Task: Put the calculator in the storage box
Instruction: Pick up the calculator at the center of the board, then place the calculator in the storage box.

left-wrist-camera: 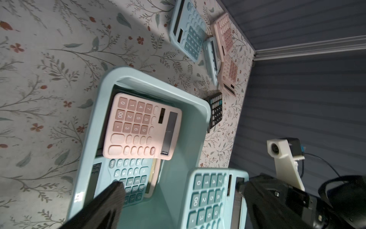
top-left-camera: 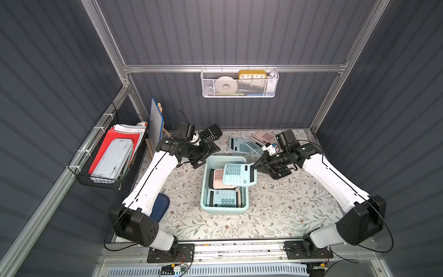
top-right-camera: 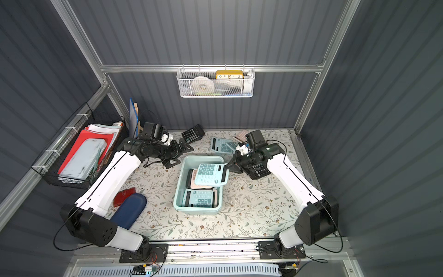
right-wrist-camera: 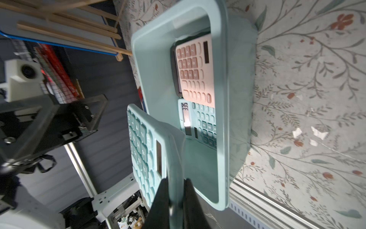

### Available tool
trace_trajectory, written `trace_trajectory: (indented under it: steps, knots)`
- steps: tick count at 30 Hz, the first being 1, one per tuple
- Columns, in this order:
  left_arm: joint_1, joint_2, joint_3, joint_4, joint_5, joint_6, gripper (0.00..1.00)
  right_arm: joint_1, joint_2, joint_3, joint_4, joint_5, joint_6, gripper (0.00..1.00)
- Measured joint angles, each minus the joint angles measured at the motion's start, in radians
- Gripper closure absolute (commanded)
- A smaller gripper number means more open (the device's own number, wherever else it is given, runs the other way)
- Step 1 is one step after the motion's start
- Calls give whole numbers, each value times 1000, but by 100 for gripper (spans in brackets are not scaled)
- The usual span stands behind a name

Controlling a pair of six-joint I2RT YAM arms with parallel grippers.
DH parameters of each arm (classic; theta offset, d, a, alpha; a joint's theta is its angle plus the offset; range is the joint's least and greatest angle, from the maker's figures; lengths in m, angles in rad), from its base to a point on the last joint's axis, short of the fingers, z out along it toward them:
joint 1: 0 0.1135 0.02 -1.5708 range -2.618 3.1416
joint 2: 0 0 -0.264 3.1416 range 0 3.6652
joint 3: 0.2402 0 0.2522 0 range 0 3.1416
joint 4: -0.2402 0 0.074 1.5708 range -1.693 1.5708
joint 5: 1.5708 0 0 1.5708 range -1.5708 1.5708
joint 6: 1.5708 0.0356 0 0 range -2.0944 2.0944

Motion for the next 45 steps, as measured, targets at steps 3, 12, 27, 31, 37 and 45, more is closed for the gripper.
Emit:
trace_trajectory:
  steps: [3,12,27,31,37,45]
  knots:
    - [0,0,-13,-3,-50,-10,1,67,0,33,-76,74,-13,100]
    - [1,0,-43,-7,-116,-17,1,220,32,113,-154,268,23,100]
    - [24,0,-58,-7,-131,-13,1,363,226,249,-191,486,66,100]
    - [24,2,-72,-8,-132,-12,1,371,264,251,-205,501,66,100]
    - [24,12,-77,-7,-135,6,1,372,308,255,-216,510,66,100]
    - [28,37,-92,-3,-134,19,1,388,327,259,-240,504,63,100]
